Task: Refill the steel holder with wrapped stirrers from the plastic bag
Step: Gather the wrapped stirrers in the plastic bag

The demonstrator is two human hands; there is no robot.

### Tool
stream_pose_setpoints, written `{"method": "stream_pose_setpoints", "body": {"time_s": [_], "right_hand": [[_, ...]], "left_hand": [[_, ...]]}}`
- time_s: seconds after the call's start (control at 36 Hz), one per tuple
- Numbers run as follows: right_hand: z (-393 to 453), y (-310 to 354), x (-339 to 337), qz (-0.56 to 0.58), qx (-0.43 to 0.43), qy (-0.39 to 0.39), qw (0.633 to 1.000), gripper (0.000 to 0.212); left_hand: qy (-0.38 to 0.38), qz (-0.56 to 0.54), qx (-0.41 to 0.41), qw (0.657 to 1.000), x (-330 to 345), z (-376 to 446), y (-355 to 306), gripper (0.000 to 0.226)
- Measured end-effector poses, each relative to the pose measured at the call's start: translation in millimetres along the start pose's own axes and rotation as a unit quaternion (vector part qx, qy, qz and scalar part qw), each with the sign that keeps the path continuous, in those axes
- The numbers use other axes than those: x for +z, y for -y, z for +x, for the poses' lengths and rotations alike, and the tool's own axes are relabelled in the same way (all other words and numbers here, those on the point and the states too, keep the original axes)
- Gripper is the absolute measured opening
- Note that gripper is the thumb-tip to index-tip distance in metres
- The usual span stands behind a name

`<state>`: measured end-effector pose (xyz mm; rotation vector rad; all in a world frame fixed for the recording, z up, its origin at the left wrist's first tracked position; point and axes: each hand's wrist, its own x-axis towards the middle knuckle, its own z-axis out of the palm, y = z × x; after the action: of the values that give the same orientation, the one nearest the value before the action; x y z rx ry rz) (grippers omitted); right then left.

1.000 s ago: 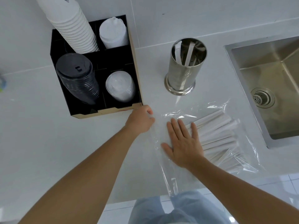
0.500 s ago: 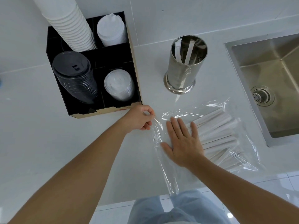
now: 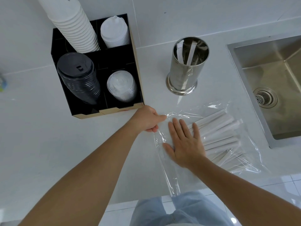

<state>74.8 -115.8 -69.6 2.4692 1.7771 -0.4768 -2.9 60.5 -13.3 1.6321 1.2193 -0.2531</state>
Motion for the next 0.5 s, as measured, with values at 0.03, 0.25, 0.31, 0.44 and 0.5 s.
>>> {"method": "stream_pose_setpoints", "body": {"time_s": [0.03,0.25,0.31,0.44,0.5], "right_hand": [[-0.3,0.0,-0.1,0.000,0.000,0.000,1.000,0.077],[-1.7,-1.2,-4.3,0.004,-0.006,-0.002,1.000,0.074],[-1.2,-1.0,-3.6,0.006,0.000,-0.002,1.000,0.070],[0.0,0.3,0.9,-0.005,0.013,0.001,1.000,0.064],[0.1,0.6,0.5,0.000,0.016,0.000,1.000,0.064]], "left_hand": [[-0.008,0.012,0.004,1.000,0.5,-0.5,0.3,0.023],[-0.050,0.028,0.013,0.998,-4.7,-7.1,25.5,0.011],[-0.052,0.031,0.020,0.998,-8.0,-8.2,33.6,0.013],[-0.016,0.062,0.040,0.997,-17.2,-13.7,52.2,0.026],[-0.013,0.060,0.037,0.997,-16.5,-16.7,56.6,0.029]]}}
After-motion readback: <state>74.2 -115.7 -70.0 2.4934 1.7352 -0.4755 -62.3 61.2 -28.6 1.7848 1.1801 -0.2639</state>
